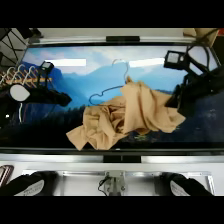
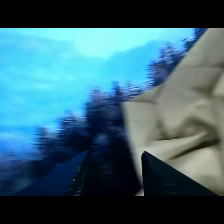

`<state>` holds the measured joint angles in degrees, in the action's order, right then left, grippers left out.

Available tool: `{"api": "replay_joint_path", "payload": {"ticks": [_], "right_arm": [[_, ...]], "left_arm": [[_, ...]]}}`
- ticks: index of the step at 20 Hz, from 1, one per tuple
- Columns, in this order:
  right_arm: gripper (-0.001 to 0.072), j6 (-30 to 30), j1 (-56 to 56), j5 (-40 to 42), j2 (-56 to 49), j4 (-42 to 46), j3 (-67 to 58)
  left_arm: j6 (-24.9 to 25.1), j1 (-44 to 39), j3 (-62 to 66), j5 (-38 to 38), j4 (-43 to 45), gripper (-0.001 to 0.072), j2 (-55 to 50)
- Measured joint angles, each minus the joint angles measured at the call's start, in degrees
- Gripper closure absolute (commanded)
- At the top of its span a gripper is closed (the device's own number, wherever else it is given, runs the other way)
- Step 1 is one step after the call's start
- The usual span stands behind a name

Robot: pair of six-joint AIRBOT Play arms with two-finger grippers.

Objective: Fold the shirts.

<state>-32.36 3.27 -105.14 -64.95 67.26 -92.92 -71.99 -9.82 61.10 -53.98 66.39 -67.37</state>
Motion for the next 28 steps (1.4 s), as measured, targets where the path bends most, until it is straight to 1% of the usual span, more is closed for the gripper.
{"api": "replay_joint_path", "payload": {"ticks": [1,2,3,4,6,10,12,13,16,17,19,20,24,28], "right_arm": [[0.065,-0.79,0.0,-0.02,0.76,0.04,0.0],[0.0651,-1.42,0.0,-0.02,1.4,0.2,0.0],[0.0651,-1.92,0.02,-0.04,2.01,0.42,0.0],[0.0651,-2.32,0.02,-0.07,2.4,0.76,0.0],[0.0651,-3.02,0.02,-0.13,2.91,1.42,0.0],[0.065,-3.67,0.02,-0.13,3.34,1.9,0.0],[0.065,-3.91,0.02,-0.13,3.41,2.08,0.0],[0.0651,-3.93,0.02,-0.13,3.43,2.1,0.0],[0.065,-4.15,0.02,-0.13,3.45,2.14,0.0],[0.065,-4.39,0.02,-0.13,3.45,2.14,0.0],[0.065,-4.61,0.02,-0.11,3.45,2.14,0.0],[0.065,-4.81,0.02,-0.11,3.45,2.12,0.0],[0.065,-5.64,0.02,-0.09,3.45,2.14,0.0],[0.0651,-6.62,0.02,-0.07,3.45,2.16,0.0]], "left_arm": [[-1.64,-0.76,-0.61,0.55,-4.15,0.0129,-1.99],[-2.86,-1.77,-0.96,1.49,-8.0,0.0046,-4.0],[-3.8,-2.93,-1.27,2.16,-11.56,0.0032,-6.25],[-4.2,-4.22,-1.51,2.62,-15.12,0.0034,-8.79],[-3.78,-6.08,-1.79,3.37,-22.12,0.0039,-13.35],[3.61,-8.68,-1.97,4.61,-37.48,0.004,-20.09],[6.19,-9.18,-1.92,6.03,-42.32,0.0052,-22.49],[6.95,-9.44,-1.77,6.38,-44.02,0.012,-23.52],[8.41,-10.32,-0.94,7.1,-47.04,0.0236,-26.21],[8.74,-10.56,-0.63,7.98,-47.65,0.0347,-26.99],[8.9,-11.02,-0.28,9.75,-48.57,0.0612,-28.24],[9.01,-11.23,-0.15,10.25,-48.96,0.0658,-28.59],[10.95,-10.08,0.09,10.38,-49.55,0.066,-27.85],[12.83,-3.43,0.13,9.05,-49.46,0.066,-22.08]]}}
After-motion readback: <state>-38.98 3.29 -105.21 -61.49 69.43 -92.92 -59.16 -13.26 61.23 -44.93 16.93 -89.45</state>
